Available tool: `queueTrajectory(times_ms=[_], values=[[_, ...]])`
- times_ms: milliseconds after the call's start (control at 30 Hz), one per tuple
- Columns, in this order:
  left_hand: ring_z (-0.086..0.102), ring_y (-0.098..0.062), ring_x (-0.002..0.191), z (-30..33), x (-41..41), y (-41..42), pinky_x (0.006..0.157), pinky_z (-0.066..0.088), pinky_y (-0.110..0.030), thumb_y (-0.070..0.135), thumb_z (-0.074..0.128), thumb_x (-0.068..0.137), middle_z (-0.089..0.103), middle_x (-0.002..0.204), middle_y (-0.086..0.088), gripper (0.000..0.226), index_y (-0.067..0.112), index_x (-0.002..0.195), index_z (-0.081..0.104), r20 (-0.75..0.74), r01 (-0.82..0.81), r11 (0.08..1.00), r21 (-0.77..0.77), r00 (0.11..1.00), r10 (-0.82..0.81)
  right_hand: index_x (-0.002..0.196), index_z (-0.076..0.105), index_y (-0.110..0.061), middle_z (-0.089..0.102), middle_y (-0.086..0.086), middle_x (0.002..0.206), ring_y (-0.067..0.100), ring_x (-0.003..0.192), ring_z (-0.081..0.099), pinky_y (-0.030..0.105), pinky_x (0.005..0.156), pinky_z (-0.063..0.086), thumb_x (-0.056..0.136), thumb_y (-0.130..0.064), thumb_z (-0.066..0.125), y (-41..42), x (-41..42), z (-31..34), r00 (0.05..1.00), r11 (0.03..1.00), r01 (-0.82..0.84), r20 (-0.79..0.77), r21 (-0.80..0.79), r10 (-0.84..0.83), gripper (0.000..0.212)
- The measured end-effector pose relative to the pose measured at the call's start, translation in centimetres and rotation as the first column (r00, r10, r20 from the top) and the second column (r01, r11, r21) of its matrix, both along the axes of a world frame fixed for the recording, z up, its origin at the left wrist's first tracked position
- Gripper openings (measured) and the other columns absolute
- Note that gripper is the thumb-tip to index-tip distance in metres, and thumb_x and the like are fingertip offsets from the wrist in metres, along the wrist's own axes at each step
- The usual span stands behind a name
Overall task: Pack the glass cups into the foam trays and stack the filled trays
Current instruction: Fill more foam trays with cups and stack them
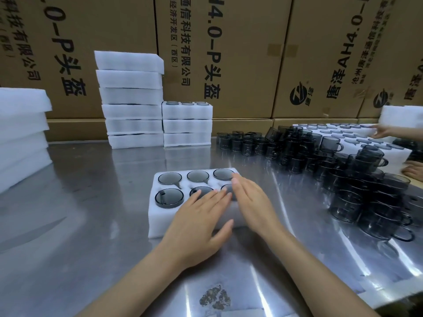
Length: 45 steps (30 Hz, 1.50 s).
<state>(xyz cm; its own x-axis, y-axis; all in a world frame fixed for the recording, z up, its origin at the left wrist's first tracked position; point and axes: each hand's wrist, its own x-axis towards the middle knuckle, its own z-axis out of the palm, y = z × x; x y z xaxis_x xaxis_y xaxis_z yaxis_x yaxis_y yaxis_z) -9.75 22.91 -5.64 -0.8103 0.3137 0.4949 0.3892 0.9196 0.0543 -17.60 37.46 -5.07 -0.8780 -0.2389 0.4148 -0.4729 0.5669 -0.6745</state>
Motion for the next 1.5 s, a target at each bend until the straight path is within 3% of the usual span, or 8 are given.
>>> queueTrajectory(times_ms=[233,333,500,833,1033,1267,1400,1500], values=[[0.017,-0.013,0.144,0.9,0.6,-5.7,0.116,0.011,-0.034,0.043,0.043,0.095,0.023,0.156,0.002,0.058,0.017,0.146,0.032,0.170,-0.414,0.702,0.580,0.904,0.393,0.110,0.063,-0.015,0.062,0.003,0.114,0.025,0.106,0.053,0.037,0.092,0.041,0.088,-0.072,0.023,1.1,-0.2,0.9,0.897,0.984,0.163,0.405,0.068,-0.176,0.073],[0.043,-0.017,0.130,0.9,0.3,-6.4,0.109,0.031,-0.038,0.054,0.048,0.090,0.052,0.138,0.001,0.049,0.026,0.129,0.054,0.553,-0.558,0.366,0.745,0.823,0.130,0.105,0.064,-0.008,0.064,0.010,0.110,0.029,0.102,0.056,0.035,0.089,0.043,0.087,-0.073,0.023,1.0,-0.2,1.2,0.913,0.983,0.160,0.366,0.087,-0.181,0.079],[0.064,-0.002,0.097,0.7,0.5,-5.9,0.083,0.046,-0.026,0.043,0.053,0.090,0.070,0.103,0.018,0.025,0.037,0.110,0.065,0.401,-0.394,0.126,0.911,0.915,-0.038,0.104,0.073,-0.022,0.072,-0.001,0.103,0.019,0.101,0.065,0.037,0.099,0.044,0.074,-0.082,0.038,1.4,0.3,1.8,0.837,0.952,0.115,0.544,-0.283,0.060,0.076],[0.064,-0.019,0.108,1.8,-1.2,-4.3,0.094,0.048,-0.047,0.020,0.043,0.097,0.068,0.117,0.004,0.033,0.033,0.120,0.062,0.064,-0.077,-0.301,0.951,0.996,-0.055,0.137,0.046,-0.016,0.055,0.008,0.136,0.025,0.126,0.052,0.042,0.102,0.043,0.084,-0.056,0.047,-1.4,1.3,2.5,0.575,0.147,0.024,0.134,-0.989,0.807,0.067],[0.052,-0.012,0.122,2.1,-4.1,-3.0,0.108,0.038,-0.041,0.021,0.048,0.097,0.054,0.135,0.008,0.042,0.035,0.137,0.044,0.095,-0.094,-0.185,0.978,0.995,-0.001,0.123,0.060,-0.015,0.068,0.008,0.116,0.021,0.103,0.067,0.036,0.081,0.051,0.075,-0.042,0.065,-4.7,-0.3,1.4,0.511,0.378,0.224,0.439,-0.898,0.739,0.055],[0.013,0.001,0.142,2.5,-9.9,-6.7,0.119,0.006,-0.029,0.061,0.031,0.092,0.017,0.156,0.014,0.063,0.033,0.148,0.021,0.140,-0.117,0.269,0.956,0.988,-0.068,0.116,0.059,-0.014,0.074,0.008,0.094,0.021,0.085,0.068,0.032,0.069,0.054,0.081,-0.036,0.066,-8.4,-8.5,4.2,0.623,0.274,0.468,0.534,-0.840,0.572,0.043],[0.039,-0.002,0.133,-1.6,-11.8,-9.3,0.113,0.022,-0.026,0.052,0.040,0.094,0.002,0.160,-0.001,0.064,0.020,0.147,0.027,0.174,-0.336,0.858,0.389,0.941,0.290,0.113,0.058,-0.015,0.070,0.008,0.099,0.021,0.089,0.066,0.033,0.069,0.052,0.083,-0.036,0.066,-11.3,-14.4,7.3,0.685,0.185,0.438,0.459,-0.880,0.565,0.037],[0.068,-0.004,0.082,-2.8,-12.4,-9.3,0.106,0.034,-0.028,0.059,0.034,0.064,0.058,0.127,-0.002,0.055,0.038,0.100,0.070,0.060,-0.389,0.914,0.116,0.921,0.385,0.106,0.059,-0.016,0.070,0.008,0.098,0.021,0.090,0.066,0.032,0.066,0.053,0.082,-0.037,0.068,-13.7,-19.2,10.2,0.732,0.152,0.363,0.382,-0.919,0.565,0.033]])
